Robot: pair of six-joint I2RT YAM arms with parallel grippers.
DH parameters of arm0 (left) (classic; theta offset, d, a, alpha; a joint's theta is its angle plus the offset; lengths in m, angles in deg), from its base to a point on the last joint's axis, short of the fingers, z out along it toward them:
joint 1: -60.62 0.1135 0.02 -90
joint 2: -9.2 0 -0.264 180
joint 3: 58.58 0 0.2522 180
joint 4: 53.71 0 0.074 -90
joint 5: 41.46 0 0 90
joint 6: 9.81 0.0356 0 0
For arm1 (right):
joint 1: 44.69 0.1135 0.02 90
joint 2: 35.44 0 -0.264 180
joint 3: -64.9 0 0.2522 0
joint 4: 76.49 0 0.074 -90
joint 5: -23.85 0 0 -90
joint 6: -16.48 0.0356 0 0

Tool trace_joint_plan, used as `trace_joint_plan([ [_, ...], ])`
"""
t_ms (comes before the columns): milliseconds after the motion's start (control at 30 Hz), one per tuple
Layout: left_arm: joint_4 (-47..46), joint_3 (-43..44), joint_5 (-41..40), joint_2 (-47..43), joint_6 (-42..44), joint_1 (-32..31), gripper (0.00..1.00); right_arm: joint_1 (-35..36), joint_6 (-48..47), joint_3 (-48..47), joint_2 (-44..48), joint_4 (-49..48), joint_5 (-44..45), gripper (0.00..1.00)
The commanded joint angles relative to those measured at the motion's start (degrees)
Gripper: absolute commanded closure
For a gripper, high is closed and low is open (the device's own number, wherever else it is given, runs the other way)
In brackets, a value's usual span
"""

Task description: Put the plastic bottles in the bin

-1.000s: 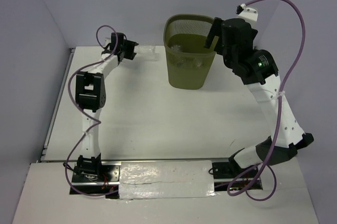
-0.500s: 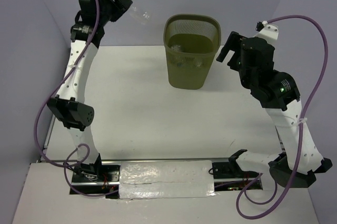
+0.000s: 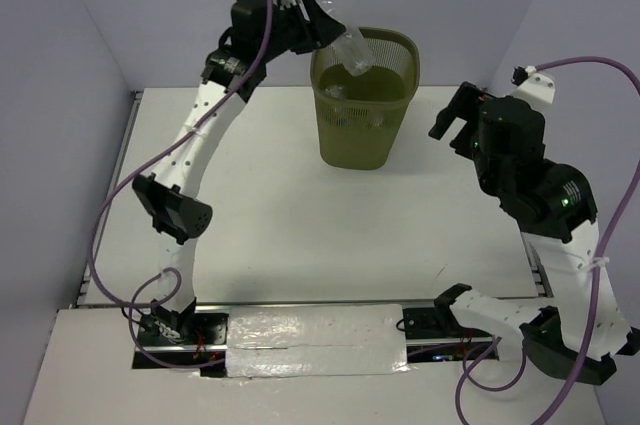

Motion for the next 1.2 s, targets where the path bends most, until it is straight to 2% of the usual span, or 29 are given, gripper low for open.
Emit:
trace_joint_plan([
  [0,-5.18,2.50,1.83,3.63,-1.01,-1.03,0.43,0.41,2.21,1.04,2.47,3.29,1.93,0.00],
  [100,-6.32,2.59,1.21,7.14,-2.15,-1.99,0.40,0.41,3.09,1.57,3.44,4.17,2.28,0.00],
  [200,-6.68,3.29,1.65,9.08,-3.20,-2.43,0.17,0.41,3.53,1.92,3.88,4.70,2.63,0.00],
  [233,-6.68,3.20,2.09,9.35,-3.38,-2.43,0.01,0.41,3.62,1.84,3.80,4.79,2.63,0.00],
  [333,-6.33,3.46,3.32,9.00,-3.30,-2.61,0.01,0.41,3.62,2.27,3.79,4.96,2.90,0.00],
  [533,-3.00,2.24,2.53,1.28,0.92,-2.52,0.01,-0.02,4.15,5.43,3.18,3.56,2.02,0.00],
  [700,2.36,-7.40,-2.47,-11.81,9.52,-2.52,0.01,-3.62,6.69,10.43,3.53,2.24,-3.68,0.00],
  [800,7.81,-13.57,-9.67,-19.02,15.32,-2.52,0.01,-5.73,7.05,14.91,5.63,-0.21,-8.07,0.00],
  [933,14.14,-21.82,-24.49,-27.37,21.21,-2.09,0.01,-10.30,7.40,20.90,8.53,-4.08,-16.68,0.00],
  [1033,17.75,-27.01,-30.93,-31.60,22.10,-1.30,0.01,-13.73,8.54,25.20,10.29,-6.63,-23.89,0.00],
  [1167,19.59,-32.65,-33.50,-34.86,21.23,1.33,0.01,-15.67,9.16,30.31,11.97,-11.02,-31.37,0.00],
])
